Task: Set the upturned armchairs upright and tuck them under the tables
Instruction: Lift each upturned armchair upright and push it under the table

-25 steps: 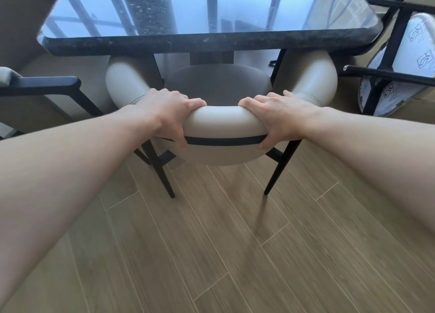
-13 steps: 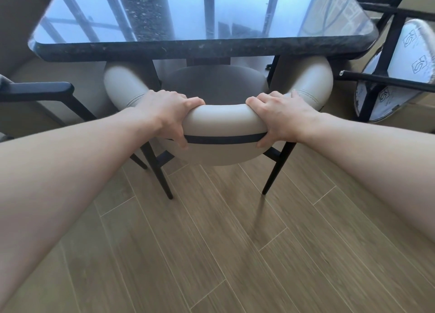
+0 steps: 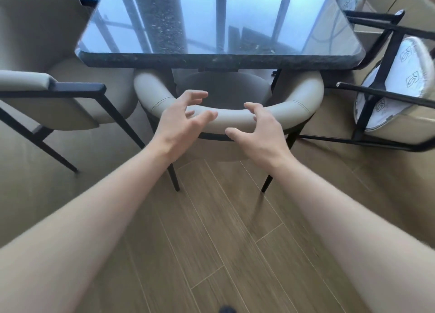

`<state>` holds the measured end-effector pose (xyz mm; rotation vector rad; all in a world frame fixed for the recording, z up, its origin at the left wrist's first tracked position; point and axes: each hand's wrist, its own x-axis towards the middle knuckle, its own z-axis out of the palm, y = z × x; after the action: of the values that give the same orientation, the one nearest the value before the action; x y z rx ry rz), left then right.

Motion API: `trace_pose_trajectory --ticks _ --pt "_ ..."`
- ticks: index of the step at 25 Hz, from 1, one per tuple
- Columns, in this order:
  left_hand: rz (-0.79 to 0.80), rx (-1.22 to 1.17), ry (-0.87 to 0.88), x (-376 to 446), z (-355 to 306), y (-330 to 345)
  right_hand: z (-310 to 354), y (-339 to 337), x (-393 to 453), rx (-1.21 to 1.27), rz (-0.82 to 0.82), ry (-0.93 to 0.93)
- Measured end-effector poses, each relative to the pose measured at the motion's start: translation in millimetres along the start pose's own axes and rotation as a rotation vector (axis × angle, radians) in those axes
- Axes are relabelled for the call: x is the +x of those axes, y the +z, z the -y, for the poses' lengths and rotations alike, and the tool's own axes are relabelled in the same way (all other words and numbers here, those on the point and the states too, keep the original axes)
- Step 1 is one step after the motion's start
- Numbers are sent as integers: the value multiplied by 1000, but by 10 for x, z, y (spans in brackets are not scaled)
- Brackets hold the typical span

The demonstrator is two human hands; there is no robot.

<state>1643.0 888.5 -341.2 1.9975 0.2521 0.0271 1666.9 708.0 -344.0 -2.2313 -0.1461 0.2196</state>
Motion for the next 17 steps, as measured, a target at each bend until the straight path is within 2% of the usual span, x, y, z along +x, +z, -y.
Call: trace_pose_trajectory --ticks 3,6,11,17 --pt "-121 -157 -22 -480 -197 -180 416 -21 -431 282 -97 33" --pt "-155 -273 -41 -891 -439 -410 813 -137 -771 457 -123 55" --pt "-216 -355 -71 -1368 -867 -955 1415 -207 -1244 586 -68 80" --pt "-272 -428 -139 -1880 -1035 -1794 2237 127 -1730 593 68 42"
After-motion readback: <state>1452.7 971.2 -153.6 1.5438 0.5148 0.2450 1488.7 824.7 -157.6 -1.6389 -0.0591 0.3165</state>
